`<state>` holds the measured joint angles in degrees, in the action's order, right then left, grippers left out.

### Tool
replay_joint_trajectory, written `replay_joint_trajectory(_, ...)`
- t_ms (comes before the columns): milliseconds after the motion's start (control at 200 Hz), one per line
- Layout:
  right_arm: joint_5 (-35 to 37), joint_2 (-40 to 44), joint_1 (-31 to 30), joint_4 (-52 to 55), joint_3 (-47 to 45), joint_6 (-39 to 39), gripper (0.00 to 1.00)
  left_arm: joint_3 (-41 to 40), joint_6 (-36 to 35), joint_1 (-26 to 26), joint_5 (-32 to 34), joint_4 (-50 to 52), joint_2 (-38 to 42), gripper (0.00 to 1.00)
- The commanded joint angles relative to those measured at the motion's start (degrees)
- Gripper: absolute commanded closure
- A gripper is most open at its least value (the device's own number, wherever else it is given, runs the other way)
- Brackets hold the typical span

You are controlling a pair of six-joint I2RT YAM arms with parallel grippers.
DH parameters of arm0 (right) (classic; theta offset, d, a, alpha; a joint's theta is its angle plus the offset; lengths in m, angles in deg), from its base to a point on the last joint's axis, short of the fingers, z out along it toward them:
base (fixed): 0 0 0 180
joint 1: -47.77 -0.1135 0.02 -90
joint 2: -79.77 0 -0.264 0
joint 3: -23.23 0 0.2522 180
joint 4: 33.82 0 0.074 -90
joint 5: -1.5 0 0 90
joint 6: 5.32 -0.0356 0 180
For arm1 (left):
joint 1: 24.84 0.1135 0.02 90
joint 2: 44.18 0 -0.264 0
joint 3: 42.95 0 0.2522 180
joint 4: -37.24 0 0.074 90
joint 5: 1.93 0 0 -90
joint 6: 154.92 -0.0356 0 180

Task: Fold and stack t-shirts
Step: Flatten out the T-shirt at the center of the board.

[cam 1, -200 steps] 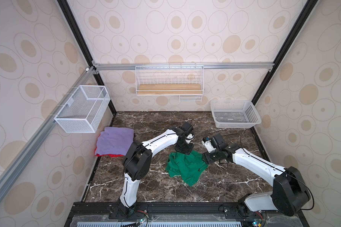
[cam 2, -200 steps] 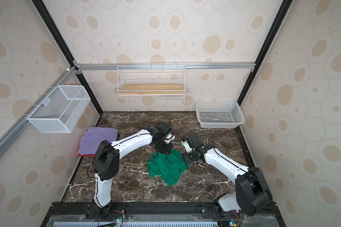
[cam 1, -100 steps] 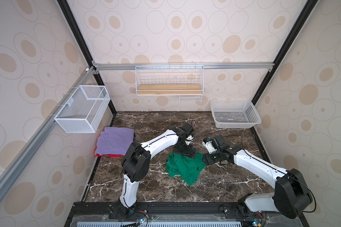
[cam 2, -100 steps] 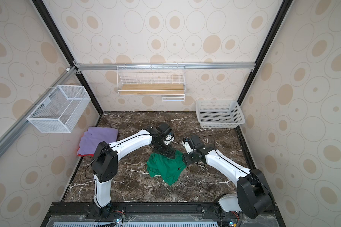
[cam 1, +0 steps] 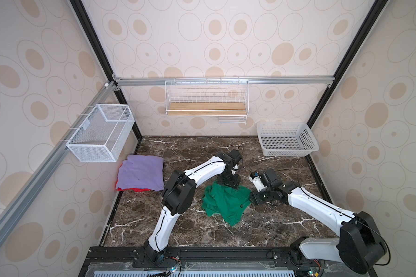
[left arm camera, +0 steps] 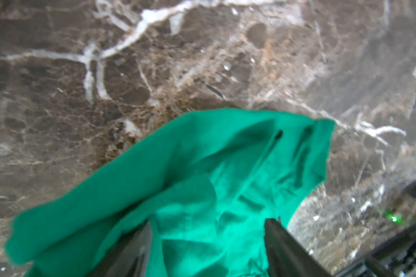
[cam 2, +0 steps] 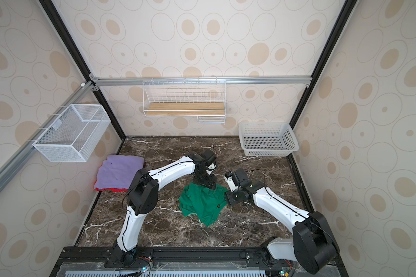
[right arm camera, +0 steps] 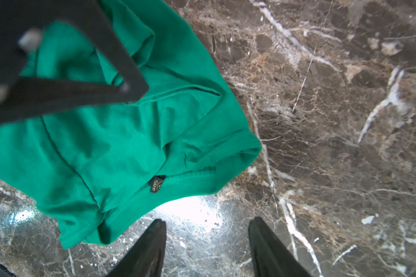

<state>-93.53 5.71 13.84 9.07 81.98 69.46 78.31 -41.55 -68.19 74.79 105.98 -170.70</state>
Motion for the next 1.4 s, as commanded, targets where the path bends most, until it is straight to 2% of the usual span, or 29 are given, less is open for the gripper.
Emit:
replay_joint_trajectory(0, -0.1, 1.0, 0.3, -0.4, -0.5, -0.6, 0.39, 2.9, 1.3, -1.0, 3.9, 2.6, -2.0, 0.36)
replay_joint_trajectory(25, -0.3, 0.9, 0.4, -0.5, -0.4, -0.6, 0.39, 3.1, 1.3, -1.0, 4.0, 2.6, -2.2, 0.38)
replay_joint_trajectory(125, -0.5, 0.5, 0.3, -0.6, -0.3, -0.6, 0.39, 3.6, 1.2, -1.3, 4.4, 2.9, -3.2, 0.57)
replay_joint_trajectory(190, -0.4, 0.2, 0.4, -0.7, -0.4, -0.6, 0.39, 3.6, 1.3, -1.3, 4.4, 2.9, -3.6, 0.77)
replay_joint_trajectory(300, -0.5, 0.0, 0.3, -1.0, -0.7, -0.8, 0.39, 3.3, 1.1, -1.4, 5.0, 2.9, -3.6, 1.00)
replay_joint_trajectory(466, -0.9, 0.9, 0.4, -0.5, -0.7, -1.0, 0.40, 0.9, 1.4, -1.4, 7.7, 1.6, -0.6, 1.00)
replay_joint_trajectory(561, -2.1, 2.6, 0.3, -0.1, -0.6, -0.9, 0.50, -1.2, 2.1, -1.4, 9.1, -0.2, 3.2, 1.00)
replay_joint_trajectory(621, -3.0, 3.6, 0.3, 0.1, -0.6, -0.7, 0.60, -1.9, 2.7, -1.4, 9.8, -0.8, 5.9, 1.00)
replay_joint_trajectory(681, -4.4, 4.0, 0.4, 0.3, -0.6, -0.3, 0.63, -2.6, 3.3, -1.4, 10.2, -1.6, 8.9, 1.00)
replay_joint_trajectory(756, -5.4, 4.1, 0.4, -0.4, -1.1, -0.4, 0.63, -3.9, 4.2, -1.4, 9.9, -3.6, 13.3, 1.00)
replay_joint_trajectory(866, -4.5, 3.3, 0.4, -1.4, -1.7, -0.9, 0.52, -6.3, 4.7, -1.4, 8.1, -7.3, 19.8, 1.00)
replay_joint_trajectory(982, -2.7, 1.4, 0.3, -2.8, -1.9, -2.2, 0.46, -6.3, 4.8, -1.4, 7.8, -7.9, 25.4, 1.00)
replay_joint_trajectory(1237, -3.1, 0.4, 0.3, -5.8, 0.6, -3.9, 0.43, -8.1, 4.3, -1.4, 9.5, -7.8, 36.8, 1.00)
replay_joint_trajectory(1397, -5.8, -1.2, 0.4, -8.7, 2.0, -4.5, 0.43, -9.4, 3.5, -1.4, 10.5, -7.3, 42.2, 1.00)
